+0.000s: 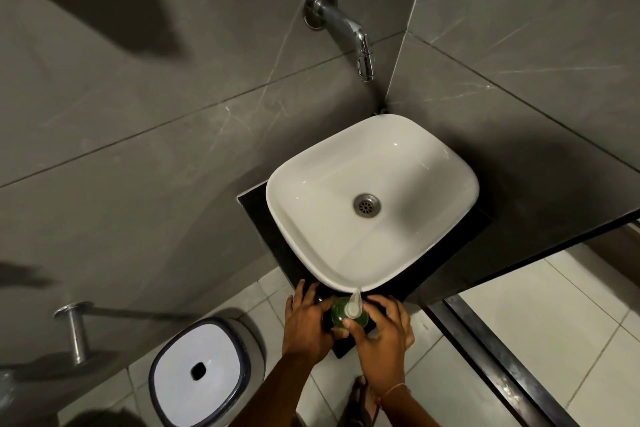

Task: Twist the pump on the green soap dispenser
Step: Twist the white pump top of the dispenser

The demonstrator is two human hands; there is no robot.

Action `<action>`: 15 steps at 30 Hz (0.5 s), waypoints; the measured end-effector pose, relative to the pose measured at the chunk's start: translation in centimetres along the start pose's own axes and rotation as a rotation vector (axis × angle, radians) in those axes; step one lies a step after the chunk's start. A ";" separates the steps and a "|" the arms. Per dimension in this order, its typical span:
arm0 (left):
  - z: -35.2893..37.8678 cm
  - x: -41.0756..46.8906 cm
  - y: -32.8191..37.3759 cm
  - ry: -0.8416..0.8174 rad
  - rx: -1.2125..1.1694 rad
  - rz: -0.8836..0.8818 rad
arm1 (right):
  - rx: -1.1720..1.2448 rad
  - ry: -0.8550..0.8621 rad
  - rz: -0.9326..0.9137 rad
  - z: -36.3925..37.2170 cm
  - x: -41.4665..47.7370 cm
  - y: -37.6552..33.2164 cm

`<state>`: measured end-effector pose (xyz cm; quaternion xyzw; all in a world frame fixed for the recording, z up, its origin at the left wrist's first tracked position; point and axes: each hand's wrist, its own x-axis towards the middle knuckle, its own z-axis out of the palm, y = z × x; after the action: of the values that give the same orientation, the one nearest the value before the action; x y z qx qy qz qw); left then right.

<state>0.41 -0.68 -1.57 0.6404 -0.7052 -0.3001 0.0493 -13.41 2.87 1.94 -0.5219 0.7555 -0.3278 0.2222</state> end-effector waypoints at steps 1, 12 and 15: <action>0.1 0.0 0.0 -0.003 0.002 -0.003 | -0.011 0.011 0.029 -0.1 0.2 0.0; -0.5 0.3 0.1 -0.022 0.027 0.012 | -0.005 -0.005 0.040 0.1 0.4 -0.6; -0.6 0.3 0.1 -0.017 0.027 0.013 | -0.022 -0.017 0.100 0.4 0.5 -1.2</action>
<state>0.51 -1.15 -1.15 0.6339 -0.7138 -0.2955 0.0366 -12.58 1.98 2.55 -0.4886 0.7823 -0.3035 0.2391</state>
